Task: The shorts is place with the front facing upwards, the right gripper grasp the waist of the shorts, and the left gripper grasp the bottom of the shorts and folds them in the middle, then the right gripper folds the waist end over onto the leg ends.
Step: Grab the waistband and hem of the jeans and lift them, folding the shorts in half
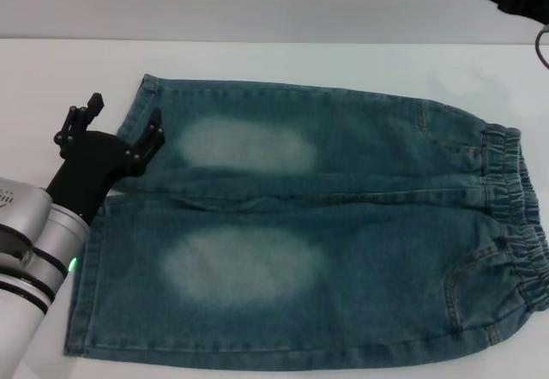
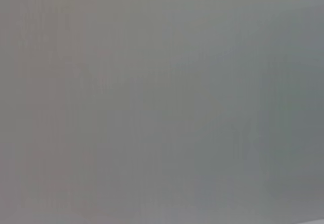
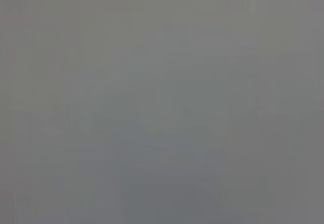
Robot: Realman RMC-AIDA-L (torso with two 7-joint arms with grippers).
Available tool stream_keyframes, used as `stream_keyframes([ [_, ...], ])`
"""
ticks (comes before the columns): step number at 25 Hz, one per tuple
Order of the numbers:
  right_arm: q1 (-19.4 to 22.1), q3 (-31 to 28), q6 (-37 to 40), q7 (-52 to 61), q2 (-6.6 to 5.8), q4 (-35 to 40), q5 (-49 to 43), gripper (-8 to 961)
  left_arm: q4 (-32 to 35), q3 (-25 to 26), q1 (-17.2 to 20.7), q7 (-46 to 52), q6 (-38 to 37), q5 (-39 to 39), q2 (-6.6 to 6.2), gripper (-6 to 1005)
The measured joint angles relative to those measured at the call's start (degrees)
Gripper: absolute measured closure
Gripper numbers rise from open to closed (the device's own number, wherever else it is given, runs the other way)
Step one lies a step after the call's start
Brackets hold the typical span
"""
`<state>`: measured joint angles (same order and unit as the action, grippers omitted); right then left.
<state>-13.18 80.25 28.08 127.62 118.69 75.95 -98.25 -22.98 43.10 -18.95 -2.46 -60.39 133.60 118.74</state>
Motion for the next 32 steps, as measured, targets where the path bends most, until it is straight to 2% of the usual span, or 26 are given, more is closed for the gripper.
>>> stream_keyframes([
  [2,-1.8,-3.3,8.0,15.3,-0.06,2.7,-15.6,122,0.0,0.1,0.0,0.0,0.0,0.0,0.00,153],
  [5,-4.2,-5.5,18.3,31.0,0.10,7.0,-35.0,123,-0.1,0.2,-0.1,0.0,0.6,0.0,0.00,154],
  [7,-4.8,-5.5,23.4,36.4,0.23,9.8,-44.1,124,0.0,0.3,-0.4,0.0,1.1,0.0,0.00,154],
  [8,-4.6,-5.3,28.4,38.3,0.33,12.1,-49.7,124,0.0,0.3,-0.4,0.1,1.2,0.0,0.00,155],
  [9,-4.6,-5.3,28.4,38.3,0.33,12.1,-49.7,125,0.0,0.3,-0.4,0.1,1.3,0.0,0.00,155],
  [16,-2.9,-7.2,49.3,34.0,0.35,22.0,-52.5,127,-2.6,-0.2,0.0,0.6,3.4,0.3,-0.65,154],
  [18,-2.0,-7.9,52.9,33.7,0.48,25.6,-53.4,127,-7.3,-0.2,0.7,0.7,8.0,0.5,-1.91,154],
  [21,-0.9,-8.9,56.4,33.5,0.57,29.8,-53.3,127,-21.0,1.4,4.0,0.2,21.7,1.9,-6.38,153],
  [23,0.0,-9.4,58.0,33.4,0.69,31.9,-53.2,127,-31.4,5.1,6.6,-0.9,34.2,3.7,-8.93,153],
  [24,0.6,-9.6,58.6,33.3,0.79,33.0,-53.1,127,-36.9,8.0,8.1,-2.1,42.3,5.1,-9.70,153],
  [25,1.0,-9.6,58.8,33.3,0.82,33.6,-53.0,126,-40.7,10.4,9.1,-3.1,47.1,6.1,-9.93,154],
  [27,2.0,-9.8,59.3,33.3,0.86,34.8,-52.8,126,-49.4,17.7,11.8,-7.5,62.9,9.4,-8.64,155],
  [29,2.5,-10.1,59.8,33.2,0.88,35.3,-52.8,126,-56.1,25.2,13.7,-11.9,76.5,12.3,-5.45,155],
  [30,2.6,-10.5,60.4,33.2,0.88,35.3,-52.8,126,-60.1,29.8,14.8,-14.6,84.6,14.2,-3.01,154],
  [32,2.9,-11.1,61.2,33.2,0.88,35.0,-52.7,126,-66.2,34.8,15.9,-16.5,96.5,17.6,-0.75,153],
])
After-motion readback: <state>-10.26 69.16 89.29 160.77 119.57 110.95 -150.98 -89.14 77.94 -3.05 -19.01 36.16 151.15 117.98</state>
